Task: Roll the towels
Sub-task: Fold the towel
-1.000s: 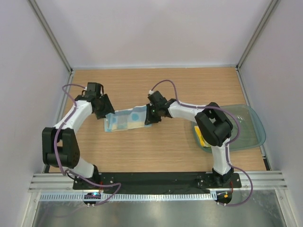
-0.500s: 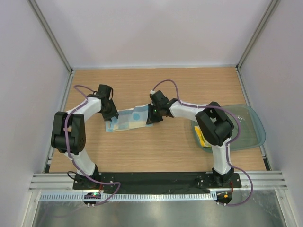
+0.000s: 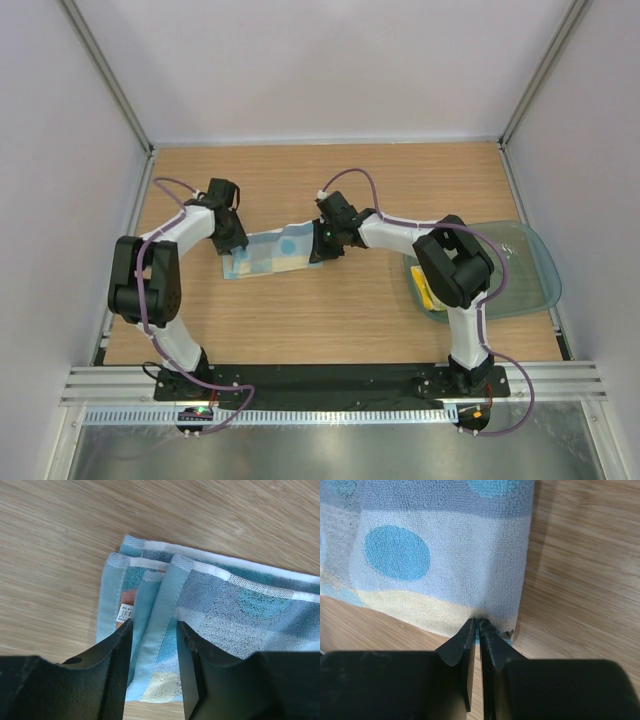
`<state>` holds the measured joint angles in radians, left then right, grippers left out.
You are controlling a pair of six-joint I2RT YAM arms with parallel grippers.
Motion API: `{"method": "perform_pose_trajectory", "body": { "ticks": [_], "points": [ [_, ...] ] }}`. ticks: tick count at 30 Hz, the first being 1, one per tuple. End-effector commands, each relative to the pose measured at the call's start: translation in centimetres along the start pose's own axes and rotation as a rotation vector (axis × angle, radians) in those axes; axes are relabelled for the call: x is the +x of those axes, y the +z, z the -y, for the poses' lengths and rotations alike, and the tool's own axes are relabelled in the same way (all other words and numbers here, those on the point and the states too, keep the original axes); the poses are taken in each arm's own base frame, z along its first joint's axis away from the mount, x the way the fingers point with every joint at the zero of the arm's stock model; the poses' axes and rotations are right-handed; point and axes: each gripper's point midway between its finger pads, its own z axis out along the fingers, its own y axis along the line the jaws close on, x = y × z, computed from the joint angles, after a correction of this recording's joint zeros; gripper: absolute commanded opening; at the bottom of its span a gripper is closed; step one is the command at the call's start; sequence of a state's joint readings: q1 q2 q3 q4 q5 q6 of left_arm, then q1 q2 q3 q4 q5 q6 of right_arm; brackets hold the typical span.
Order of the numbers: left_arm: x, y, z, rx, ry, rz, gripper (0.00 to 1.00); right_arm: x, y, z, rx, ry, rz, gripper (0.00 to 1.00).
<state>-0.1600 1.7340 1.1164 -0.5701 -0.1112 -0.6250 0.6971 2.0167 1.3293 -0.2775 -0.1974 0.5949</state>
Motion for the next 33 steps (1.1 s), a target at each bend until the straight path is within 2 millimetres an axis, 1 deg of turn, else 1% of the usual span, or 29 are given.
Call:
{"method": "perform_pose_trajectory", "body": {
  "ticks": [1, 2, 4, 5, 6, 8, 9, 10, 12, 14, 17, 21, 22, 24, 26, 28, 31, 32, 33],
  "points": [
    [-1.2, -0.4, 2.0, 0.067, 0.005, 0.044, 0.41, 0.8, 0.1, 1.0, 0.029, -0.013, -0.031, 0.15],
    [-1.1, -0.4, 2.2, 0.072, 0.008, 0.043, 0.40, 0.9, 0.2, 1.0, 0.029, -0.014, -0.032, 0.15],
    [-1.0, -0.3, 2.2, 0.071, 0.010, 0.040, 0.29, 1.0, 0.3, 1.1, 0.029, -0.010, -0.036, 0.15],
    [-0.9, -0.2, 2.1, 0.068, 0.010, 0.037, 0.27, 1.1, 0.3, 1.1, 0.030, -0.011, -0.039, 0.15],
    [-0.9, -0.2, 2.2, 0.069, 0.012, 0.036, 0.19, 1.1, 0.3, 1.1, 0.030, -0.011, -0.041, 0.14],
    [-1.1, -0.3, 2.1, 0.063, 0.011, 0.043, 0.12, 1.2, 0.3, 1.1, 0.030, -0.010, -0.042, 0.14],
    [-1.1, -0.4, 2.0, 0.060, 0.011, 0.048, 0.06, 1.4, 0.4, 1.4, 0.035, -0.008, -0.048, 0.14],
    [-1.3, -0.6, 1.8, 0.052, 0.009, 0.053, 0.04, 1.3, 0.3, 1.3, 0.034, -0.011, -0.045, 0.14],
    [-1.7, -1.2, 1.5, 0.035, 0.007, 0.075, 0.01, 1.7, 0.3, 1.6, 0.042, -0.009, -0.055, 0.13],
    [-2.0, -1.6, 1.3, 0.024, 0.013, 0.088, 0.00, 1.9, 0.3, 1.8, 0.046, -0.009, -0.057, 0.13],
    [-2.4, -2.3, 0.4, -0.015, 0.010, 0.114, 0.00, 2.1, 0.3, 1.8, 0.046, -0.003, -0.065, 0.13],
    [-2.5, -2.9, -0.9, -0.069, 0.004, 0.140, 0.01, 2.2, 0.3, 1.9, 0.046, 0.000, -0.068, 0.13],
    [-2.5, -3.0, -1.1, -0.079, 0.004, 0.145, 0.02, 2.2, 0.3, 1.8, 0.045, -0.001, -0.071, 0.13],
    [-2.3, -2.9, -1.2, -0.085, 0.002, 0.138, 0.10, 2.1, 0.2, 1.5, 0.037, -0.001, -0.071, 0.13],
    [-2.1, -2.9, -1.2, -0.087, -0.001, 0.130, 0.15, 1.8, 0.1, 1.3, 0.035, -0.005, -0.070, 0.13],
    [-1.9, -3.1, -1.6, -0.100, -0.005, 0.126, 0.21, 1.5, -0.2, 0.9, 0.029, -0.013, -0.071, 0.15],
    [-1.7, -3.9, -2.0, -0.115, -0.012, 0.124, 0.33, 1.2, -0.9, 0.3, 0.015, -0.029, -0.073, 0.27],
    [-2.0, -4.6, -2.1, -0.116, -0.019, 0.144, 0.40, 0.6, -1.2, -0.1, 0.005, -0.035, -0.063, 0.33],
    [-2.2, -5.0, -2.1, -0.116, -0.022, 0.156, 0.43, 0.4, -1.4, -0.5, -0.006, -0.041, -0.063, 0.36]
  ]
}}
